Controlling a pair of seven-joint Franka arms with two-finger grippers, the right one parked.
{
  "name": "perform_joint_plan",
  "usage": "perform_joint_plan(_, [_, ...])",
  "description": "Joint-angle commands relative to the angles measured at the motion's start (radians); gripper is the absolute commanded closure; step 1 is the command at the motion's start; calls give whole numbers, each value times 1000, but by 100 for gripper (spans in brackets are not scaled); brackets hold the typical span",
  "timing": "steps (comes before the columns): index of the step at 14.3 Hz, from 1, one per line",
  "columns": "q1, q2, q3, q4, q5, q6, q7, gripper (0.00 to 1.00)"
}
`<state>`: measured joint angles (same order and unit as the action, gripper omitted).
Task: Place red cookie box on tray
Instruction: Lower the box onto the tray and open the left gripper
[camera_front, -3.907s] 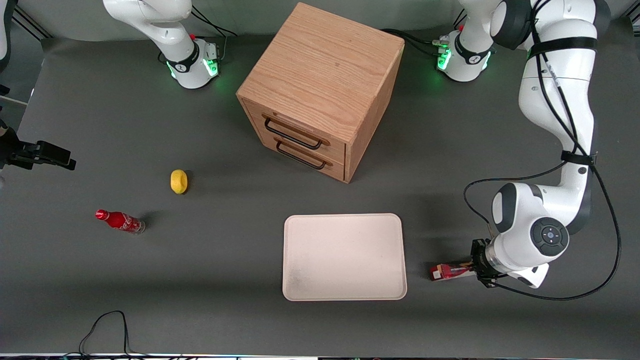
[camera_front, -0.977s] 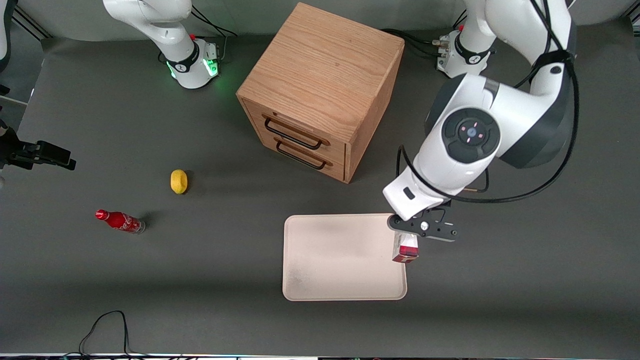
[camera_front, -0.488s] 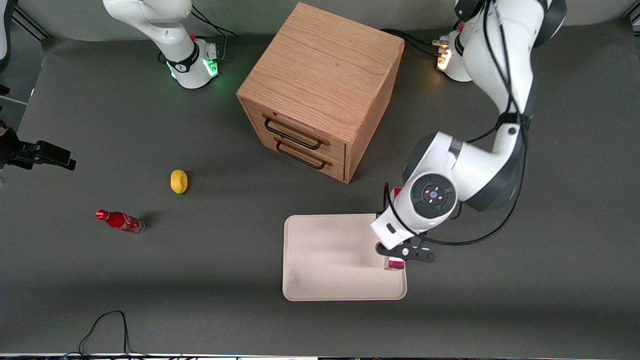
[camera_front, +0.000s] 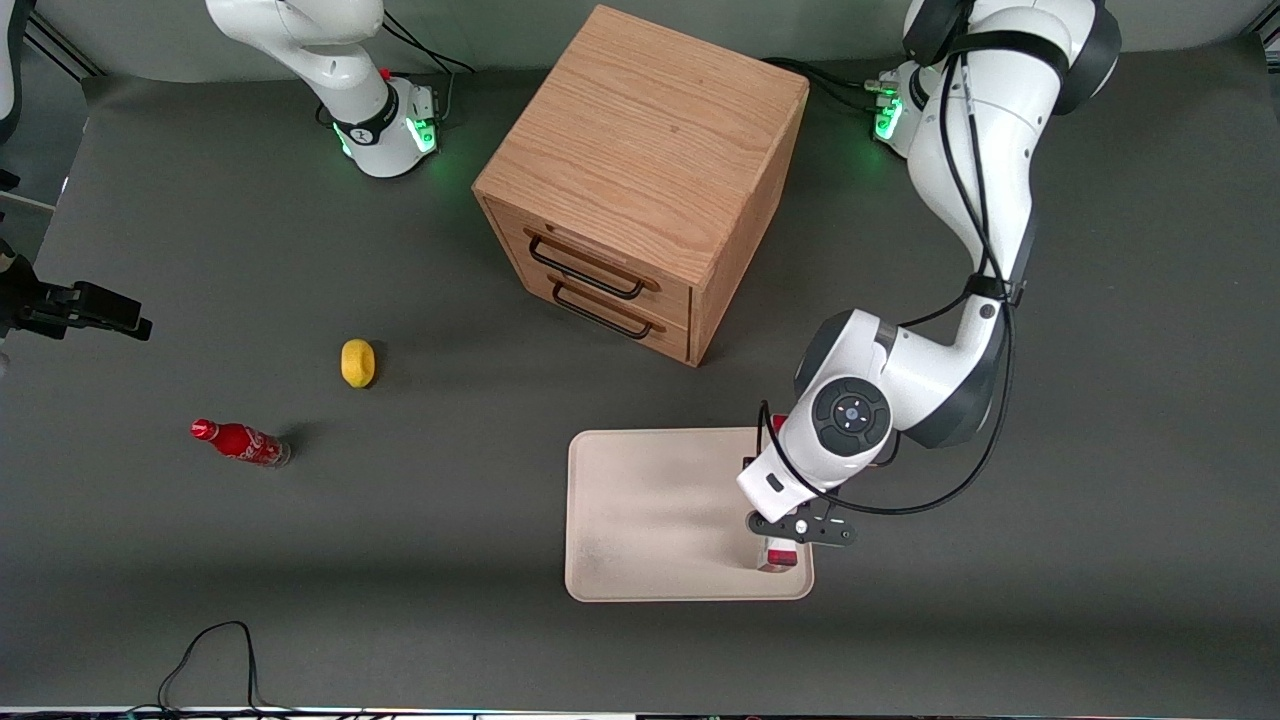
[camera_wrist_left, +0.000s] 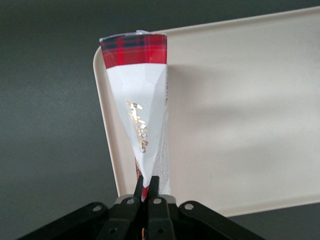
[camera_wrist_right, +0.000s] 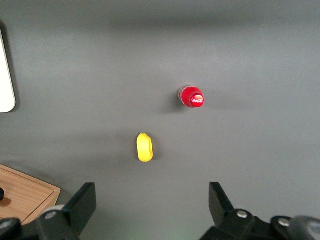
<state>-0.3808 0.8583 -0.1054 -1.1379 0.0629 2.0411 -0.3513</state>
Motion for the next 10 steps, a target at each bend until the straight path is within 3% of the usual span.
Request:
perform_joint_plan(1, [-1,11,13,-5,2,30,-15,100])
perform_joint_plan(8, [-1,33,21,-10,6,68,-78,100])
perform_joint_plan(9, [-1,33,21,-10,6,68,-95,62])
perform_joint_plan(10, [-1,33,21,-10,9,68,-104,1])
